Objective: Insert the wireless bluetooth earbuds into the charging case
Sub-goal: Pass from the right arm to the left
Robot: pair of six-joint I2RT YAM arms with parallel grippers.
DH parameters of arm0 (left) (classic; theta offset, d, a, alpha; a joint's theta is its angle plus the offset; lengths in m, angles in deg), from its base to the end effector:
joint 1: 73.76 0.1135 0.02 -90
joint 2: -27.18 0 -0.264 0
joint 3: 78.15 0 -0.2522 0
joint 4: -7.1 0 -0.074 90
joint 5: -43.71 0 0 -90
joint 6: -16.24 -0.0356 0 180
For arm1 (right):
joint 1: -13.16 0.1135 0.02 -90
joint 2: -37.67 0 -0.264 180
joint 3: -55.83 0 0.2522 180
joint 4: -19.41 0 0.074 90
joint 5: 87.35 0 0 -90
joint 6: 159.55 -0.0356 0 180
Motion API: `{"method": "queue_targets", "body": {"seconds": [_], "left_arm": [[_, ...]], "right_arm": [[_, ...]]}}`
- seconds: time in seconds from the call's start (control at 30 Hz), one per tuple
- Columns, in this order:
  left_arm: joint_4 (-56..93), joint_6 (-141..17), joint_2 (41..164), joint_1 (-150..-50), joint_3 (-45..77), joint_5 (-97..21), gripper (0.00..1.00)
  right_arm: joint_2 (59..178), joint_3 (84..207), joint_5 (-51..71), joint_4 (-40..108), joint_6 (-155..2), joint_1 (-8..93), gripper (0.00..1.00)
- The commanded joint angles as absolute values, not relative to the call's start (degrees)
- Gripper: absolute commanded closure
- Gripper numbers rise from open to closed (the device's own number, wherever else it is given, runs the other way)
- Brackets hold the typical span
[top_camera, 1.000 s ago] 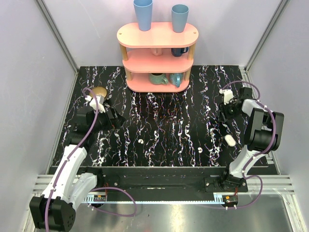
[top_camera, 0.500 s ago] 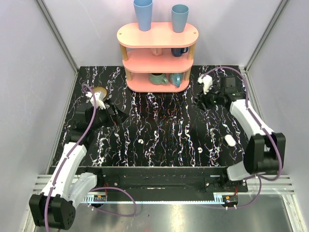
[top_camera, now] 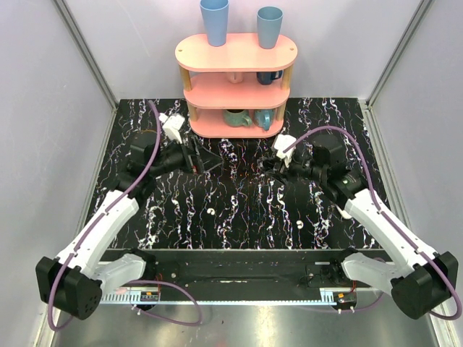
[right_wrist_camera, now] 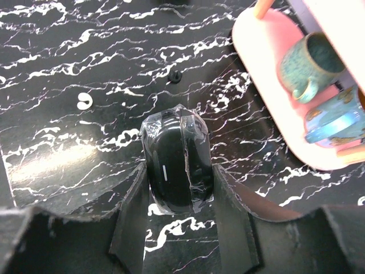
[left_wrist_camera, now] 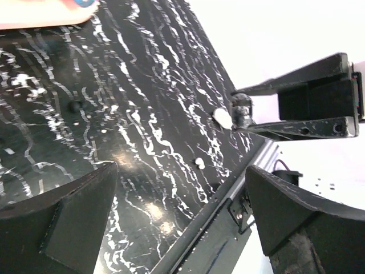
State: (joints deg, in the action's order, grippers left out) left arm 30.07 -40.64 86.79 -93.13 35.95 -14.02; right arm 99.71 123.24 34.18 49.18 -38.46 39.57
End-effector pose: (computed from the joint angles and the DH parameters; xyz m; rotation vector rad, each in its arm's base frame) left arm 0.2171 -0.0965 0.3390 0.1820 1.9711 -1.1391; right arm 0.2088 0.1245 0.3272 -1.2368 1.5240 0.4939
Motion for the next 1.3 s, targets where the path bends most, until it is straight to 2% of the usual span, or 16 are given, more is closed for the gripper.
{"method": "queue_targets", "body": {"seconds": [0.0,0.33,0.77,0.9,1.27], "left_arm": [[25.6,-37.6,89.1,-98.3,31.9,-15.5,0.01],[17.3,-35.6,93.9,-106.7,31.0,-22.4,0.06],[11.3,-32.9,99.5,-109.4,29.6,-23.6,0.12],[8.0,-30.5,100.5,-109.5,30.7,-22.3,0.19],[7.7,-30.1,102.1,-111.2,30.3,-21.7,0.3]], "right_arm": [[96.8,123.3,32.1,43.6,-38.6,41.2,1.0],[98.0,123.6,30.5,40.9,-40.7,44.6,1.0],[100.8,123.0,26.4,36.2,-41.4,47.7,1.0],[101.2,122.1,25.9,34.2,-41.8,48.0,1.0],[100.4,120.3,23.5,29.9,-43.2,48.8,1.0]]}}
